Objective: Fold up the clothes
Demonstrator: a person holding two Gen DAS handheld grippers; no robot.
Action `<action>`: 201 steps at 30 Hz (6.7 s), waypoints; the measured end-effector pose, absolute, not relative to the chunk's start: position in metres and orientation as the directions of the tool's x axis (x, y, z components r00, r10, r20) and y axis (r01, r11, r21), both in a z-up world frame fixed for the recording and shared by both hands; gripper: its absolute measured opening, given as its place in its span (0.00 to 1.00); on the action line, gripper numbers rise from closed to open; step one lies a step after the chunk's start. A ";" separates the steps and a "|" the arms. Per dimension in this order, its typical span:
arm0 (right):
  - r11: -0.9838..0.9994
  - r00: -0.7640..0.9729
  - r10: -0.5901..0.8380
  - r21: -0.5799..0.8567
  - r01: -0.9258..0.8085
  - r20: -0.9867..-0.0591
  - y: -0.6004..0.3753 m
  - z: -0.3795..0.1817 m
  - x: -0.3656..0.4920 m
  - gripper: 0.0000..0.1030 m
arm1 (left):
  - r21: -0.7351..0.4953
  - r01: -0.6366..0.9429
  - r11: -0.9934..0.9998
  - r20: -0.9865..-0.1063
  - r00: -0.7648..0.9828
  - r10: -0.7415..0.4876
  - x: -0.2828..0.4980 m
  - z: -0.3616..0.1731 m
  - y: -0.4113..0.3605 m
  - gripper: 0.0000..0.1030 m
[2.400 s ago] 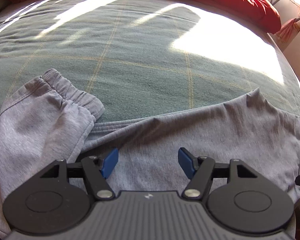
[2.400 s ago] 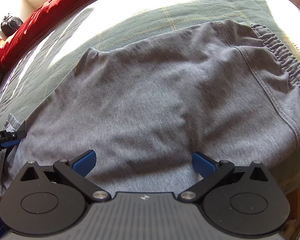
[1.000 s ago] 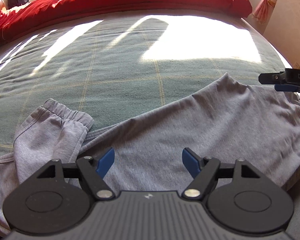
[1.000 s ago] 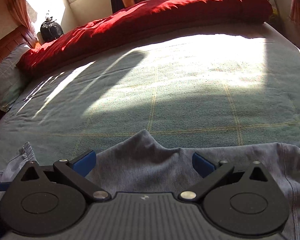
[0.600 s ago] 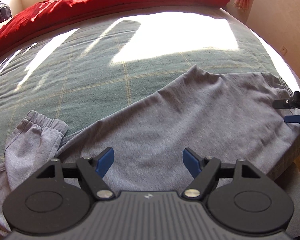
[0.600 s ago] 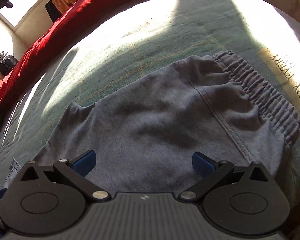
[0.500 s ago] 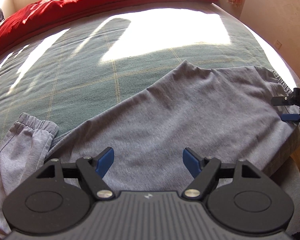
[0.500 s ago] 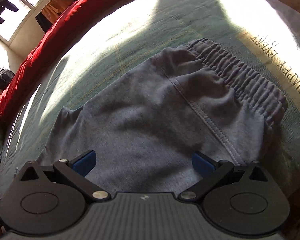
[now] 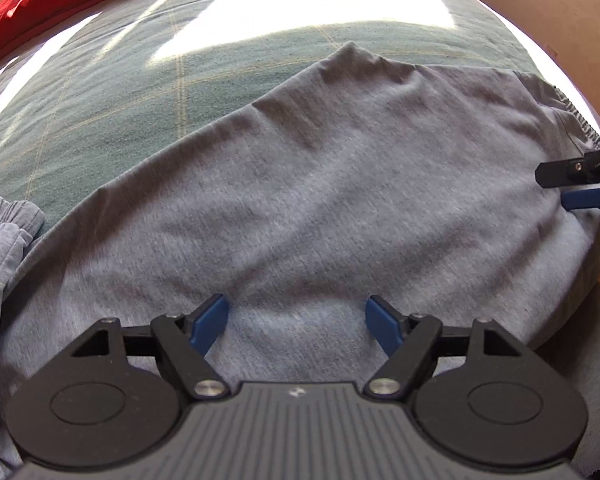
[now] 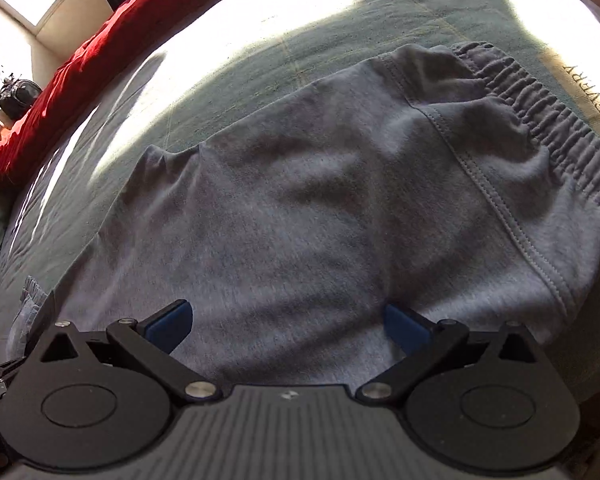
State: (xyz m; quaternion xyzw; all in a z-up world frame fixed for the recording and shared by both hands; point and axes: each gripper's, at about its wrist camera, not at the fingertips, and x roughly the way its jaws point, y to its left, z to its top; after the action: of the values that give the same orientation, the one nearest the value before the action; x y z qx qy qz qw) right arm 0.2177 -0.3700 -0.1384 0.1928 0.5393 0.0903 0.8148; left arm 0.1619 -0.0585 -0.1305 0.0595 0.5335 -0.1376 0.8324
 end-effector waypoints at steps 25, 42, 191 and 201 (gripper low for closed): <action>0.973 0.345 0.209 0.231 0.022 -0.915 -0.343 -0.142 0.228 1.00 | 0.243 0.105 0.964 -0.913 0.361 0.190 0.243 -0.105 0.075 0.32; 0.970 0.353 0.217 0.242 0.027 -0.910 -0.345 -0.140 0.226 1.00 | 0.314 0.020 0.949 -0.868 0.410 0.279 0.208 -0.055 0.112 0.07; 0.797 0.157 0.355 0.211 -0.566 -0.921 -0.043 -0.084 0.267 1.00 | -0.267 -0.254 0.930 -0.784 0.618 -0.056 0.133 -0.138 0.320 0.12; 0.544 0.044 0.532 0.301 -0.783 -0.846 0.025 -0.085 0.245 1.00 | -0.259 -0.131 0.957 -0.770 0.626 -0.123 0.091 -0.095 0.295 0.43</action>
State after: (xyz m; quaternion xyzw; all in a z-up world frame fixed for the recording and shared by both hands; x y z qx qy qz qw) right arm 0.2451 0.0252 -0.0847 -0.1220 0.5146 0.4615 0.7123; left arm 0.0909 0.2946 -0.0950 -0.1465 0.4327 0.0023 0.8895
